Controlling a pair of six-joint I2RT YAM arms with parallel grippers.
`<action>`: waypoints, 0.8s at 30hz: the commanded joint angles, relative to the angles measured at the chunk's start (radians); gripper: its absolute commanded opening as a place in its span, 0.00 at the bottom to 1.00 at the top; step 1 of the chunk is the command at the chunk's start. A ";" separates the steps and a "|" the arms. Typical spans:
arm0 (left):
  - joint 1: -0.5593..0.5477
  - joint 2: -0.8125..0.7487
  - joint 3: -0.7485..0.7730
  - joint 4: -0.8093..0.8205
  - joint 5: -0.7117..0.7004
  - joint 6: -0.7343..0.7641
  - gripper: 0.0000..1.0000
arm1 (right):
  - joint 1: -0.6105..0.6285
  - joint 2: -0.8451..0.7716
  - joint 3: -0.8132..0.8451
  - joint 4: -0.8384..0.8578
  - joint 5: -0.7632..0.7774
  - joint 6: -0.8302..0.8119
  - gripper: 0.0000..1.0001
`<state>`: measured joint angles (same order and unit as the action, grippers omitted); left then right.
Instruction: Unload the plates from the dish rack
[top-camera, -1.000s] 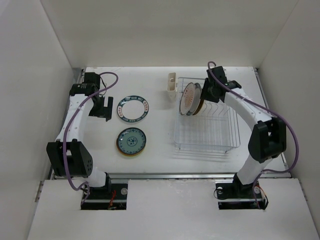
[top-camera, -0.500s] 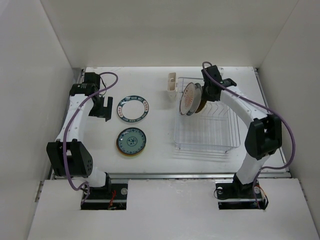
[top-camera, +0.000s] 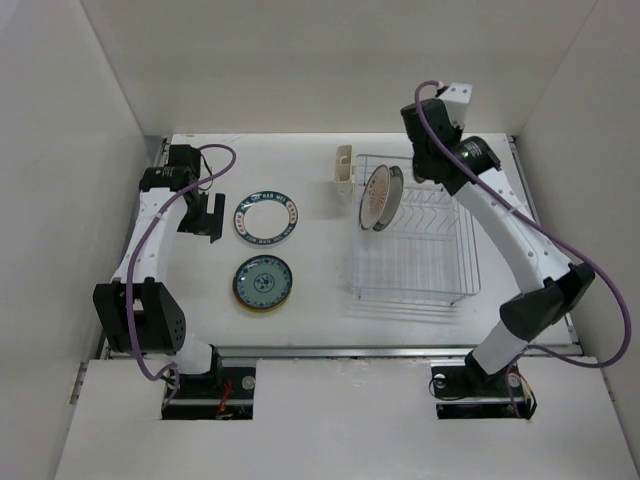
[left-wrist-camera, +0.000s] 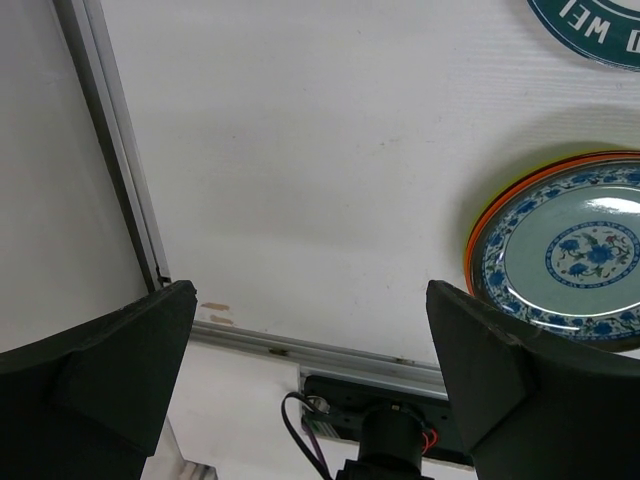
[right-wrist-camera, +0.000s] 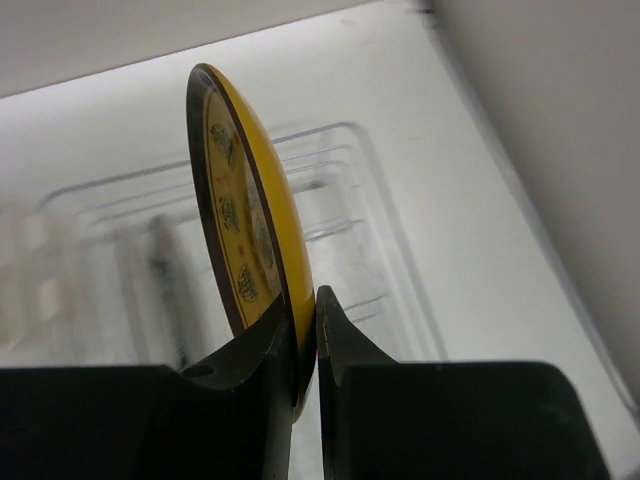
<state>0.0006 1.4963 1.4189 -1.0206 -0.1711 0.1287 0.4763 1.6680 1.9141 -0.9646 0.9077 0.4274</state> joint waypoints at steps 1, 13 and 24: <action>0.002 0.007 0.029 -0.010 -0.025 -0.020 1.00 | 0.158 -0.085 -0.013 0.110 -0.210 -0.082 0.00; 0.002 0.028 0.028 -0.010 -0.197 -0.064 1.00 | 0.361 0.255 -0.090 0.547 -1.279 -0.059 0.00; 0.002 0.028 -0.005 -0.001 -0.215 -0.064 1.00 | 0.380 0.457 -0.104 0.479 -1.390 -0.062 0.74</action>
<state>0.0006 1.5330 1.4212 -1.0187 -0.3595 0.0765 0.8459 2.1662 1.7866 -0.5026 -0.4385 0.3759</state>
